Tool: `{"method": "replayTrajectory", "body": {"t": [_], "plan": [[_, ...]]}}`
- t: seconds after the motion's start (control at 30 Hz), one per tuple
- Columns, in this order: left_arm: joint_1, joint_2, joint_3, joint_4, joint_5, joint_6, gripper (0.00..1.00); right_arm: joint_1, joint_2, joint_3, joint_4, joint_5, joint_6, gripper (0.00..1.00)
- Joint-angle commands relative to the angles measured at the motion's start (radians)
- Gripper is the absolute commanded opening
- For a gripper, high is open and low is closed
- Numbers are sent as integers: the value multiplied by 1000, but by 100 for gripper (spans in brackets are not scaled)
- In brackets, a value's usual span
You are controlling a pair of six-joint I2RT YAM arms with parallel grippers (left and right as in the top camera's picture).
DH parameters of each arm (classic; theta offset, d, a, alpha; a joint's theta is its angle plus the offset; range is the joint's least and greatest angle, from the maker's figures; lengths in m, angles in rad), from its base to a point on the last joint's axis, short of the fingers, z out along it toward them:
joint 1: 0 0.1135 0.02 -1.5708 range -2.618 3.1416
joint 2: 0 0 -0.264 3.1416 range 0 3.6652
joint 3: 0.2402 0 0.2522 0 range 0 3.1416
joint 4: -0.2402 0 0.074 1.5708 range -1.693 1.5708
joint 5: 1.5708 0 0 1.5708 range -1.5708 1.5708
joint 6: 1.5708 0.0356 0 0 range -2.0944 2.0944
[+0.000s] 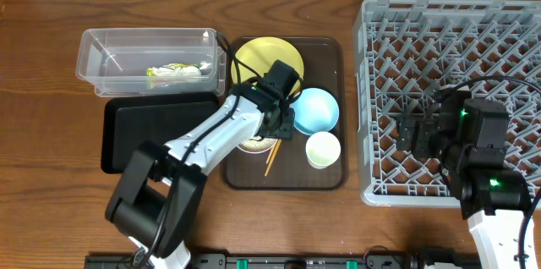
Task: Sort waste into correct bins and load items into the dishwasher rack
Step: 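Grasp the rim of the white rice bowl with the left gripper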
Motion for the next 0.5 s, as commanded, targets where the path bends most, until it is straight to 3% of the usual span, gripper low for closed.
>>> {"method": "replayTrajectory", "body": {"t": [0.0,0.13,0.47], "plan": [[-9,16,-4,4,-12,6,50,16,-4,19,-1,-8,10,99],[-13,16,-4,4,-13,6,39,16,-4,19,-1,-8,10,99],[-17,37,-4,-4,-13,6,32,16,-4,19,-2,-8,10,99]]}}
